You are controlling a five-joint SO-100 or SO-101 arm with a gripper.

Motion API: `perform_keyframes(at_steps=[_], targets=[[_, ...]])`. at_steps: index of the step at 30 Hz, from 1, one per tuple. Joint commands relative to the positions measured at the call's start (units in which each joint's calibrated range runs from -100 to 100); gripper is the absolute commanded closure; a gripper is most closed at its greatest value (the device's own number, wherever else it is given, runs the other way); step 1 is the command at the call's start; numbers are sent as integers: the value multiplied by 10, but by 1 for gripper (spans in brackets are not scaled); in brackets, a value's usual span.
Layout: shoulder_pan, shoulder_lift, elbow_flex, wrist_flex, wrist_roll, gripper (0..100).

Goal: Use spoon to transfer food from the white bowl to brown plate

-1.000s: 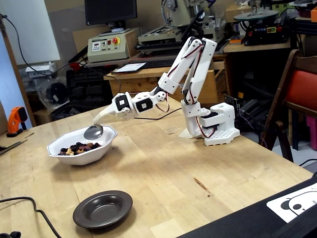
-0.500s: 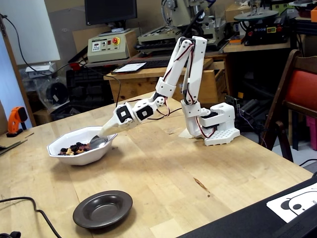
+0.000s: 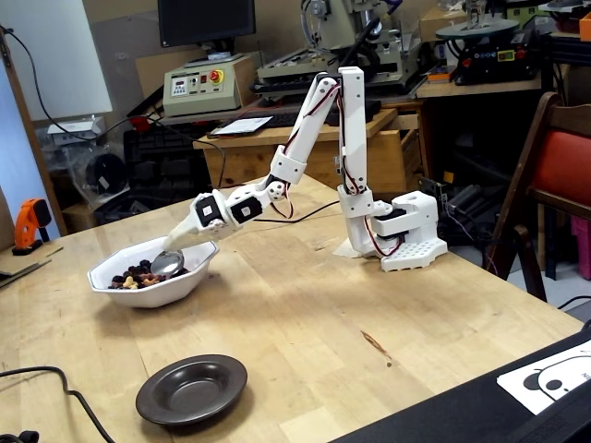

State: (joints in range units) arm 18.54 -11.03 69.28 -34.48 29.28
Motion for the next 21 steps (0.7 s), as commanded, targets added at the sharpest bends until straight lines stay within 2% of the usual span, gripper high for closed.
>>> perform_keyframes(at_steps=[1,15,21], targets=[[9,-6,-38,-9,0,97],[6,-5,-33,-9,-2,97],[-47,-6,-31,-9,-2,97]])
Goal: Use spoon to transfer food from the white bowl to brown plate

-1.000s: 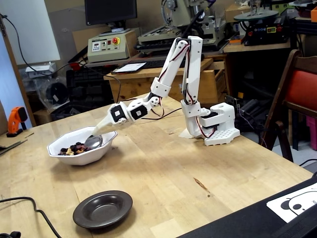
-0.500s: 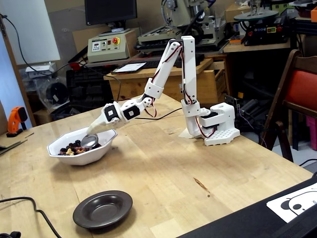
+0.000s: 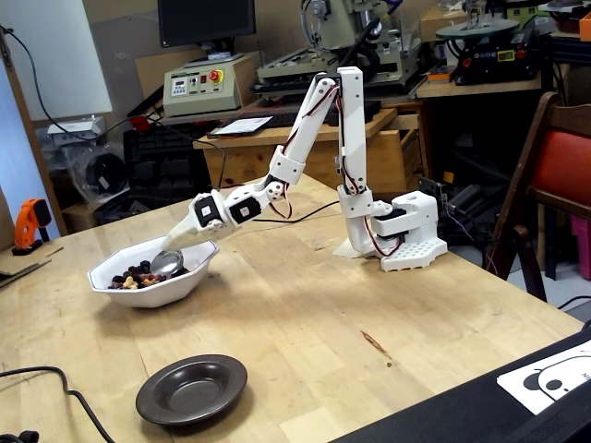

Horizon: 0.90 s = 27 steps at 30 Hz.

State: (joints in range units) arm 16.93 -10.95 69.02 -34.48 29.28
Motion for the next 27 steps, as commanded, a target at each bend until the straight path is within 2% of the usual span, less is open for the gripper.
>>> perform_keyframes(at_steps=[1,9,23,27], targets=[[-40,-7,-28,-9,-2,97],[-103,-2,-28,-9,-4,97],[-125,-6,-32,-9,-65,97],[-125,-7,-35,-9,-99,97]])
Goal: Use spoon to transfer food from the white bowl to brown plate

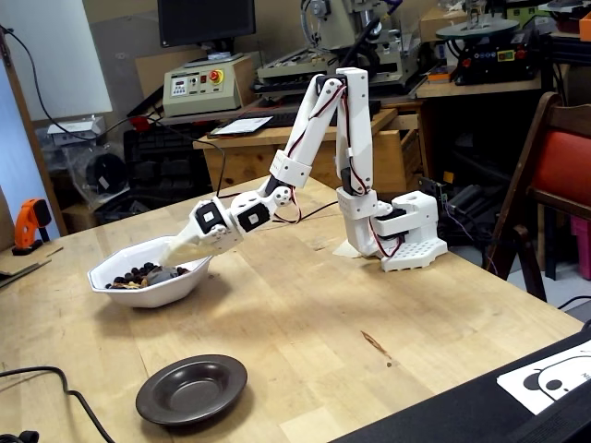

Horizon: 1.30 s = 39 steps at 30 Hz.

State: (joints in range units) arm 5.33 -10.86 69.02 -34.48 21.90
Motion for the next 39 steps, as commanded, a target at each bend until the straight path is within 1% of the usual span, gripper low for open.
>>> perform_keyframes(at_steps=[1,8,20,34,39], targets=[[-9,-8,-35,-9,-34,97],[-6,-8,-35,-9,-90,97],[-3,-8,-35,-9,-154,97],[-2,-9,-35,-11,-199,97],[-2,-7,-32,-82,-210,97]])
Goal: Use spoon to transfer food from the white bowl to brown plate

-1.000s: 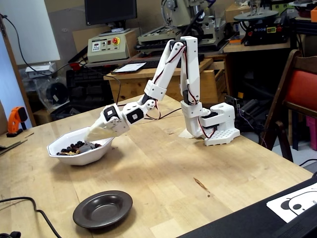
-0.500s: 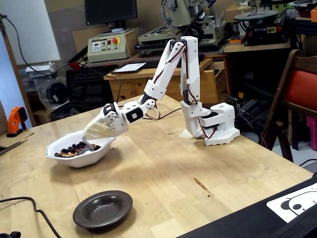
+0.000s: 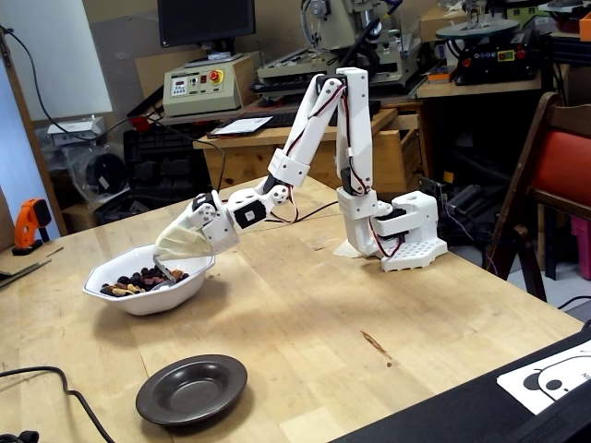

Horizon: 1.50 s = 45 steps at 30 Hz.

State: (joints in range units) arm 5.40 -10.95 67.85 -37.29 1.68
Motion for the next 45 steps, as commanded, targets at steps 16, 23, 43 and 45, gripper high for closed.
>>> perform_keyframes(at_steps=[16,23,43,45], targets=[[-3,1,-16,-186,-10,97],[-4,0,-17,-187,-23,97],[-10,-10,-24,-187,-43,97],[-10,-14,-24,-187,-43,97]])
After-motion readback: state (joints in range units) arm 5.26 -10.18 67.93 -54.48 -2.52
